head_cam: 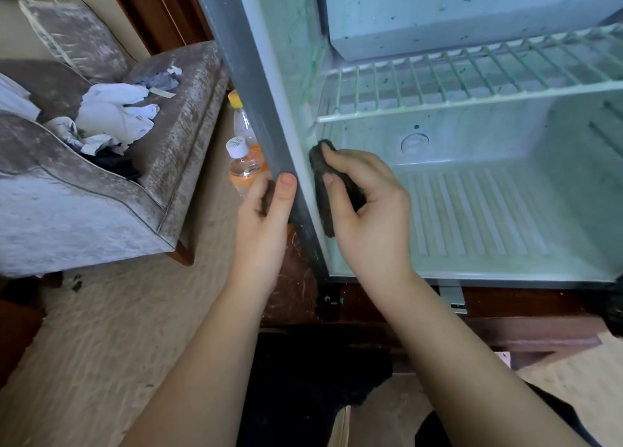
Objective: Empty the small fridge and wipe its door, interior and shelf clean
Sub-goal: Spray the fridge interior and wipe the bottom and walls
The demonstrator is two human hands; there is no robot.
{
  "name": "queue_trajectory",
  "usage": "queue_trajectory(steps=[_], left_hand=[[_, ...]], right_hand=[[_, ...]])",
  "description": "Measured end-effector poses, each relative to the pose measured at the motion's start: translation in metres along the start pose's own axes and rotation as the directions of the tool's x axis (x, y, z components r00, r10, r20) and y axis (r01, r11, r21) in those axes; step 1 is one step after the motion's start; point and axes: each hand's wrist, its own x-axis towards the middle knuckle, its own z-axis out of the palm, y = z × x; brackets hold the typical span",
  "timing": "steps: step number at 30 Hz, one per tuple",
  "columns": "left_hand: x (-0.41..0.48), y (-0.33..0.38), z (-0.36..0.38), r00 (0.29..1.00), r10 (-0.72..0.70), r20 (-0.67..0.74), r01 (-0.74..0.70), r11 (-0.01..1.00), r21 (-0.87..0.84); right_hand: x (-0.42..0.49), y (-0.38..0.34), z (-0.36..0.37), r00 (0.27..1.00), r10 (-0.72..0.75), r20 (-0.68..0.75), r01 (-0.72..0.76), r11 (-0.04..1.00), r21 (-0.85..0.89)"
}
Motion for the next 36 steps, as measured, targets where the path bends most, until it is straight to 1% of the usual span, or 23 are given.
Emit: queue_trajectory(steps=[2, 3, 7, 9, 11, 13, 14, 17, 19, 22, 24, 25, 26, 27, 30, 31, 33, 36], left_hand=[[-0.003, 0.005, 0.000, 1.000, -0.024, 0.019, 0.025, 0.999, -0.027], [-0.005, 0.007, 0.000, 0.999, -0.041, 0.026, 0.042, 0.998, -0.050], [-0.009, 0.015, 0.001, 0.991, -0.126, 0.051, 0.130, 0.987, -0.092], [-0.010, 0.015, 0.000, 0.987, -0.150, 0.061, 0.155, 0.984, -0.085], [-0.010, 0.015, 0.000, 0.987, -0.148, 0.064, 0.153, 0.985, -0.082], [-0.010, 0.015, 0.000, 0.989, -0.136, 0.062, 0.141, 0.986, -0.085], [-0.010, 0.015, 0.000, 0.990, -0.131, 0.057, 0.136, 0.987, -0.089], [-0.010, 0.016, -0.001, 0.993, -0.104, 0.059, 0.108, 0.990, -0.085], [-0.010, 0.017, -0.003, 0.990, -0.116, 0.076, 0.122, 0.990, -0.072], [-0.010, 0.019, -0.007, 0.983, -0.149, 0.107, 0.156, 0.986, -0.058], [-0.011, 0.020, -0.007, 0.981, -0.168, 0.099, 0.175, 0.983, -0.064], [-0.011, 0.020, -0.007, 0.980, -0.177, 0.088, 0.183, 0.981, -0.068], [-0.011, 0.020, -0.006, 0.980, -0.186, 0.073, 0.191, 0.979, -0.073], [-0.010, 0.020, -0.006, 0.979, -0.194, 0.057, 0.199, 0.977, -0.082], [-0.009, 0.017, -0.005, 0.980, -0.196, 0.044, 0.200, 0.974, -0.104], [-0.009, 0.017, -0.006, 0.981, -0.190, 0.047, 0.194, 0.975, -0.105], [-0.009, 0.018, -0.007, 0.985, -0.161, 0.064, 0.167, 0.979, -0.116], [-0.007, 0.019, -0.010, 0.983, -0.166, 0.080, 0.175, 0.978, -0.118]], right_hand=[[-0.009, -0.001, -0.004, 0.998, -0.047, 0.046, 0.049, 0.998, -0.045], [-0.013, 0.001, -0.006, 0.997, -0.037, 0.074, 0.041, 0.998, -0.048], [-0.023, 0.006, -0.016, 0.976, 0.138, 0.166, -0.132, 0.990, -0.048], [-0.022, 0.001, -0.019, 0.978, 0.160, 0.136, -0.157, 0.987, -0.030], [-0.016, -0.011, -0.020, 0.986, 0.147, 0.076, -0.152, 0.987, 0.060], [-0.010, -0.020, -0.019, 0.995, 0.089, 0.039, -0.093, 0.987, 0.129], [-0.009, -0.022, -0.016, 0.998, 0.046, 0.042, -0.050, 0.991, 0.126], [-0.018, -0.015, -0.004, 0.994, -0.066, 0.087, 0.063, 0.997, 0.040], [-0.033, -0.001, 0.000, 0.992, -0.092, 0.090, 0.095, 0.995, -0.031], [-0.047, 0.017, -0.009, 0.989, -0.018, 0.150, 0.032, 0.996, -0.087], [-0.047, 0.021, -0.016, 0.973, 0.063, 0.220, -0.038, 0.992, -0.118], [-0.046, 0.020, -0.018, 0.968, 0.081, 0.236, -0.050, 0.989, -0.136], [-0.043, 0.016, -0.019, 0.972, 0.075, 0.223, -0.042, 0.988, -0.147], [-0.037, 0.009, -0.021, 0.983, 0.050, 0.179, -0.024, 0.989, -0.144], [-0.011, -0.015, -0.024, 0.999, -0.041, -0.012, 0.041, 0.997, -0.064], [-0.005, -0.022, -0.022, 0.996, -0.075, -0.038, 0.073, 0.996, -0.042], [-0.003, -0.024, -0.012, 0.995, -0.095, -0.006, 0.095, 0.995, -0.020], [-0.023, -0.005, 0.000, 0.998, -0.053, 0.041, 0.054, 0.998, -0.027]])
